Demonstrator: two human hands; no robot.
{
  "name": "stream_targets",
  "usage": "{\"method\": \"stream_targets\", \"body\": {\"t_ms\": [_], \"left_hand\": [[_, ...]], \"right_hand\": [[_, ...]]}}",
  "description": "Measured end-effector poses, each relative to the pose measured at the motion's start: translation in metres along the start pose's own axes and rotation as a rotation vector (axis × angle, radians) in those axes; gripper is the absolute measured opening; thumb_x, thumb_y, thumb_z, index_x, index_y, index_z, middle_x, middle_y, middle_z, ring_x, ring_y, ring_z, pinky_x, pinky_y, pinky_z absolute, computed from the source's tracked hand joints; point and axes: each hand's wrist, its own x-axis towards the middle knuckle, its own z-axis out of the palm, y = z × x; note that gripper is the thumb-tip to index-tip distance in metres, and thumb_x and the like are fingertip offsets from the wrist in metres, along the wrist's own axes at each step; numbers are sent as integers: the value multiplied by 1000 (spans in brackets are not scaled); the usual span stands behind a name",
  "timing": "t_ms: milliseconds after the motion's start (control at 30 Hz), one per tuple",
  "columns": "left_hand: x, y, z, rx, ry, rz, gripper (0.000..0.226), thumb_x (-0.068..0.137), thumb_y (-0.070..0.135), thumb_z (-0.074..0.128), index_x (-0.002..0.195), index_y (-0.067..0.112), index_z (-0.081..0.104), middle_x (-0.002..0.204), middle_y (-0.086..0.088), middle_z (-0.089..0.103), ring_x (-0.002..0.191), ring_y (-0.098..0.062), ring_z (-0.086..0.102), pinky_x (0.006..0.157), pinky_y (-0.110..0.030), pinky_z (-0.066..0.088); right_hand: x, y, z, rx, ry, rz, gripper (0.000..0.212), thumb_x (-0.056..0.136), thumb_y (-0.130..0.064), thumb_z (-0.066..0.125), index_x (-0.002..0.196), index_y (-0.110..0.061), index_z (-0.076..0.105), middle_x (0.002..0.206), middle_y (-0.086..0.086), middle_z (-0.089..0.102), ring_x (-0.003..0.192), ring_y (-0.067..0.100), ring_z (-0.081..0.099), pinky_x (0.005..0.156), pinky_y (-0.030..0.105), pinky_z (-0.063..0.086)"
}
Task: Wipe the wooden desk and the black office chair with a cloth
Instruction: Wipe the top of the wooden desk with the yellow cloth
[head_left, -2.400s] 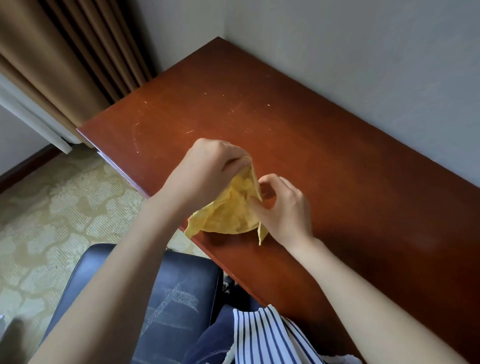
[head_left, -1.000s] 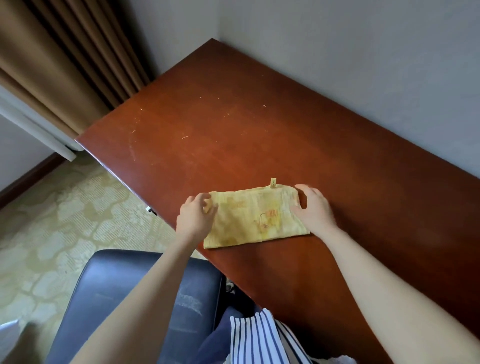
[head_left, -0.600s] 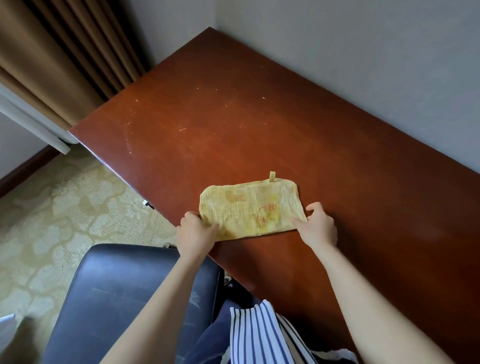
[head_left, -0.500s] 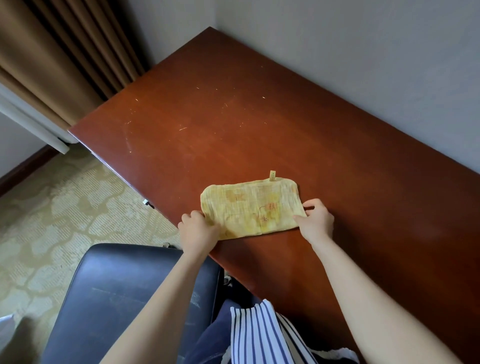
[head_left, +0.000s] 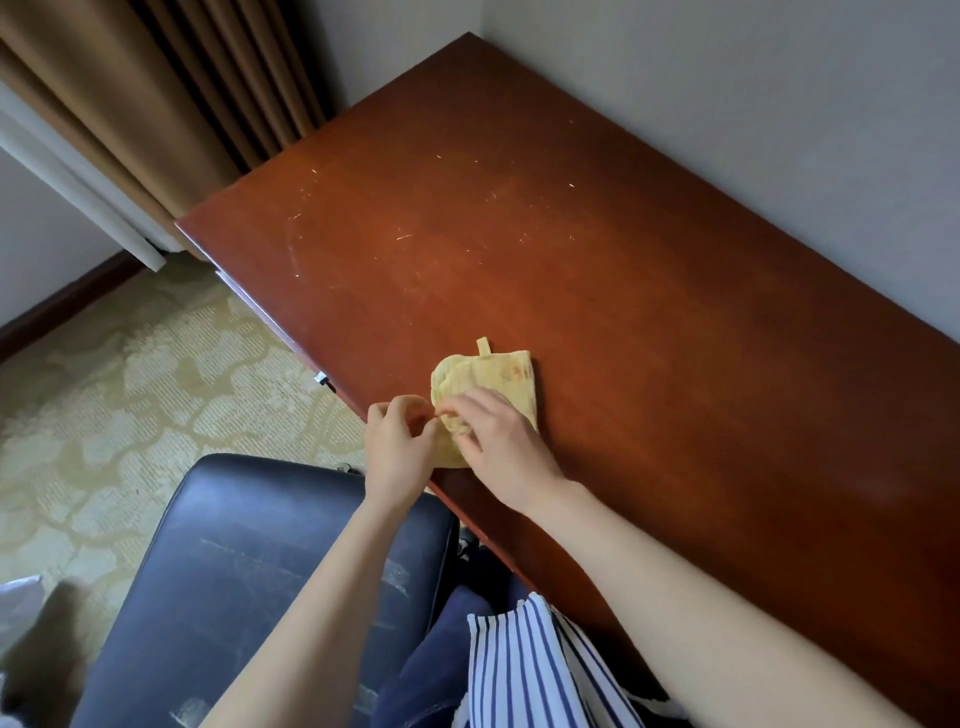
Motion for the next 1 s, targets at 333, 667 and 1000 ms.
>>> {"method": "stream_targets", "body": {"t_ms": [333, 667, 1000], "left_hand": [[3, -34, -23, -39, 196, -78, 30, 90, 13, 59, 120, 18, 56, 125, -3, 46, 120, -20, 44, 93, -23, 33], [45, -53, -45, 635, -119, 0, 138, 58, 73, 70, 149, 14, -16, 154, -5, -29, 144, -25, -19, 115, -52, 2], [67, -61, -58, 790, -198, 19, 155, 41, 86, 62, 142, 14, -32, 153, -6, -32, 142, -21, -25, 114, -52, -6]], "right_hand": [[-7, 65, -5, -579, -297, -225, 65, 89, -54, 50, 147, -36, 28, 156, -3, 23, 146, 25, 10, 118, 52, 3], [69, 70, 28, -753, -378, -229, 64, 89, -60, 18, 148, -44, 2, 160, -4, 0, 145, 29, -11, 112, 57, -14], [199, 63, 48, -679, -146, -12, 71, 94, -59, 9, 150, -20, -12, 158, 5, -14, 146, 19, -7, 116, 41, -9]]}}
